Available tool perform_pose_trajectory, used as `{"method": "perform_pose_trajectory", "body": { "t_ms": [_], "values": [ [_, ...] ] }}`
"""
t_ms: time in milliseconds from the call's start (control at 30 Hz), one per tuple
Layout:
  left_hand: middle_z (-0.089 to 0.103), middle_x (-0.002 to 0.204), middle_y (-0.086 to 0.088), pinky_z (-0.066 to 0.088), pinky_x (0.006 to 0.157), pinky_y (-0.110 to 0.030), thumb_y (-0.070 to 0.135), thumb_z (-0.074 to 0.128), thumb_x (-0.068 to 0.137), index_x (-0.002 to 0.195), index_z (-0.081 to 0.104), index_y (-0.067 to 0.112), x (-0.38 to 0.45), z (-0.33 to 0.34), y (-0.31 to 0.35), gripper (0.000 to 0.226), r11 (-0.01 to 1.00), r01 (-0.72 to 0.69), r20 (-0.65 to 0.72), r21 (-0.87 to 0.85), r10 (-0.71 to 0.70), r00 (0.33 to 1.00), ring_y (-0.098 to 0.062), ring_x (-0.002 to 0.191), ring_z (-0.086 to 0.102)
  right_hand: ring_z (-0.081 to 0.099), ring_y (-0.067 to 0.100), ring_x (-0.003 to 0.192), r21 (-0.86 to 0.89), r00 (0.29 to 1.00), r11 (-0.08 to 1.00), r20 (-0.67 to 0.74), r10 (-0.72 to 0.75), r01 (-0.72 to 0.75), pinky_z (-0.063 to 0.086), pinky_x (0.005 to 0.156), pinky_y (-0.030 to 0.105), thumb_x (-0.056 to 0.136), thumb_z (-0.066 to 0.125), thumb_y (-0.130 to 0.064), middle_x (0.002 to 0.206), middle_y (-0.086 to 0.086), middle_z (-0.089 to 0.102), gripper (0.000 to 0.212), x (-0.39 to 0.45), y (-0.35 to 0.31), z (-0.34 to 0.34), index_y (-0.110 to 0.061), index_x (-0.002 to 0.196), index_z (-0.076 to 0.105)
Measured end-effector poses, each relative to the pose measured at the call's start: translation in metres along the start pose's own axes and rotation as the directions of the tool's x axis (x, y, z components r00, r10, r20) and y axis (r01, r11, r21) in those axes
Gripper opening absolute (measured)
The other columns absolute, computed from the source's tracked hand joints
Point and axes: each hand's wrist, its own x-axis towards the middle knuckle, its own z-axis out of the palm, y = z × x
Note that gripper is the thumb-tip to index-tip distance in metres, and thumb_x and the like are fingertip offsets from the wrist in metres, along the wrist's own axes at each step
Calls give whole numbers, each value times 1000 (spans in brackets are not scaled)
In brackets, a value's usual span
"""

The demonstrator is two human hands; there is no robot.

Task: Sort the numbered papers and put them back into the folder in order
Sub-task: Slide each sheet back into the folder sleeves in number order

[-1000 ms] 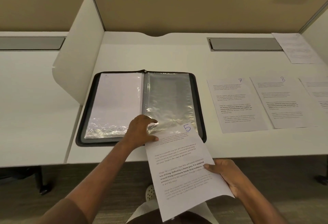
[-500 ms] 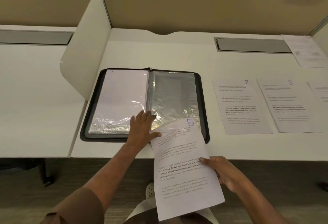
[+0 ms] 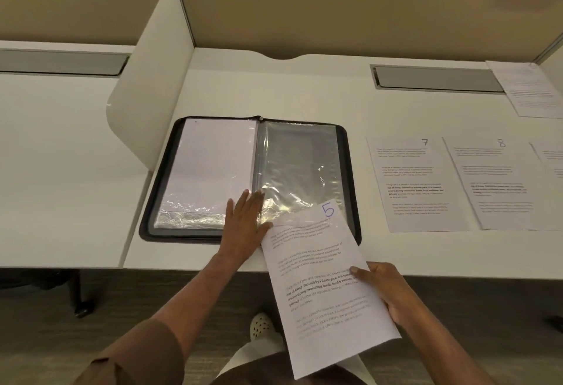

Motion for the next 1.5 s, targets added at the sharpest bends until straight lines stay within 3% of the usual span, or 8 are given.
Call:
{"method": "perform_pose_trajectory", "body": {
  "t_ms": [233, 400, 567, 867, 1067, 1200, 1333, 1500],
  "values": [
    [57, 140, -5, 37, 108, -62, 44, 68, 91, 135, 56, 17, 12, 6, 20, 53, 993, 69, -134, 99, -56, 989, -31, 137, 46, 75, 37, 90, -9, 1000, 1000, 16, -15, 15, 58, 89, 58, 92, 73, -19, 101, 13, 78, 25, 2, 0, 3, -2, 111, 71],
    [39, 158, -5, 22, 120, -59, 57, 38, 98, 151, 41, 18, 2, 15, 4, 66, 997, 7, -117, 83, 3, 993, -28, 151, 28, 76, 33, 86, -9, 998, 998, -32, -62, 61, 59, 87, 56, 93, 71, -20, 96, 11, 79, 20, 3, 5, 12, -4, 106, 74],
    [49, 152, -8, 31, 117, -57, 50, 34, 98, 147, 47, 14, 5, 8, 1, 62, 997, 18, -143, 75, -7, 990, -30, 145, 39, 77, 30, 84, 51, 994, 994, -55, -93, 96, 61, 81, 49, 96, 68, -20, 94, 7, 79, 16, 0, 12, 26, -7, 104, 74],
    [52, 149, -9, 31, 117, -57, 34, 74, 89, 149, 43, 12, 6, 4, 1, 71, 1000, 19, -140, 9, -18, 990, -29, 145, 40, 76, 32, 84, 204, 988, 974, -142, -68, 97, 62, 81, 49, 97, 67, -21, 93, 8, 79, 15, 17, 0, 50, -9, 106, 72],
    [62, 133, -6, 41, 106, -56, 28, 75, 87, 138, 53, 14, 11, -1, 4, 58, 1000, 24, -189, -5, -24, 982, -30, 132, 51, 77, 26, 87, 147, 988, 984, -134, -79, 99, 60, 74, 40, 99, 63, -31, 93, 3, 79, 20, 8, 5, 37, -13, 104, 71],
    [63, 126, -6, 44, 100, -56, 25, 75, 85, 134, 54, 14, 14, -4, 12, 55, 999, 24, -222, 27, -18, 975, -30, 122, 57, 77, 22, 84, 20, 998, 998, -26, -62, 62, 61, 66, 32, 95, 68, -16, 96, 6, 79, 15, -2, 13, 32, -3, 100, 72],
    [48, 148, -7, 32, 114, -59, 39, 63, 92, 149, 40, 17, 10, 2, 12, 65, 1000, 16, -179, 1, -16, 984, -30, 139, 42, 77, 20, 80, -14, 990, 995, -101, -100, 99, 59, 61, 27, 95, 68, -13, 90, 2, 79, 13, 7, 9, 37, -1, 96, 73],
    [4, 170, -5, 3, 125, -52, 48, 41, 102, 162, 16, 22, 4, 2, 15, 70, 979, -186, -121, 84, 196, 973, -23, 157, 2, 77, 19, 79, 23, 979, 988, -138, -150, 155, 58, 60, 24, 95, 67, -10, 92, 6, 79, 10, 24, -8, 42, -3, 97, 73]
  ]
}}
